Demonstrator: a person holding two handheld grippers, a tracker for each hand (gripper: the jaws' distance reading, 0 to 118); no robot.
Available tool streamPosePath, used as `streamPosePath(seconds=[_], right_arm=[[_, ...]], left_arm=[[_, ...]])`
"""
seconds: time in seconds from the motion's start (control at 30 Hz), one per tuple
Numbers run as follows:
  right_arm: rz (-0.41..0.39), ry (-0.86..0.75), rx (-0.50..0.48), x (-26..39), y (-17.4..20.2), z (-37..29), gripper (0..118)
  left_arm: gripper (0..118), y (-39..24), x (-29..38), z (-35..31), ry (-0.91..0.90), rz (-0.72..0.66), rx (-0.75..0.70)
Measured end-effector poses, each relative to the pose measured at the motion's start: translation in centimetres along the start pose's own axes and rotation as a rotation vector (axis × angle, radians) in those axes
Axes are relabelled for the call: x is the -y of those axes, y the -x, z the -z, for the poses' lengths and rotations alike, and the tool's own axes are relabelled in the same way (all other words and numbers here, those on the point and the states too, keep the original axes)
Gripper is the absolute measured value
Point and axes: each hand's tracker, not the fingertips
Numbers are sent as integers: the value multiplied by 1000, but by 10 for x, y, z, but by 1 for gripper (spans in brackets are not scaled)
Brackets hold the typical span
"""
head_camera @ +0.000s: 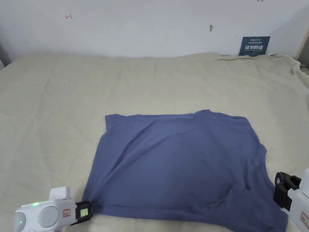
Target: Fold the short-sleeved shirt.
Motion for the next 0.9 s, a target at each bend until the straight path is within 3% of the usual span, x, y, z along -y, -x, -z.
streamPosePath(seconds=[0.03,0.1,0.37,0.43,0.5,0.53,0.57,0.77,0.8,0.87,0.9], right_arm=[[3,6,2,2,-3,1,0],[16,29,5,6,-7,2,0],[89,214,30,41,-26,21,5],[102,272,39,55,-36,32,34],[113,327,47,67,-40,40,80],[122,340,49,73,-39,43,94],[130,363,53,79,-39,47,100],[104,438,78,103,-36,67,99],[93,448,75,103,-28,66,94],[67,458,62,105,-20,65,61],[58,462,55,106,-17,63,29]], left_arm=[[70,0,0,1,-3,8,14],[5,-2,0,2,14,16,77],[4,-7,-7,-19,-49,60,69],[4,-7,-11,-25,-64,59,74],[4,-8,-14,-29,-77,60,79],[4,-9,-15,-31,-82,60,81],[4,-9,-16,-33,-86,60,84],[4,-17,-20,-39,-100,70,93],[4,-17,-20,-39,-99,70,95],[4,-17,-21,-35,-97,68,95],[4,-17,-20,-33,-95,66,95]])
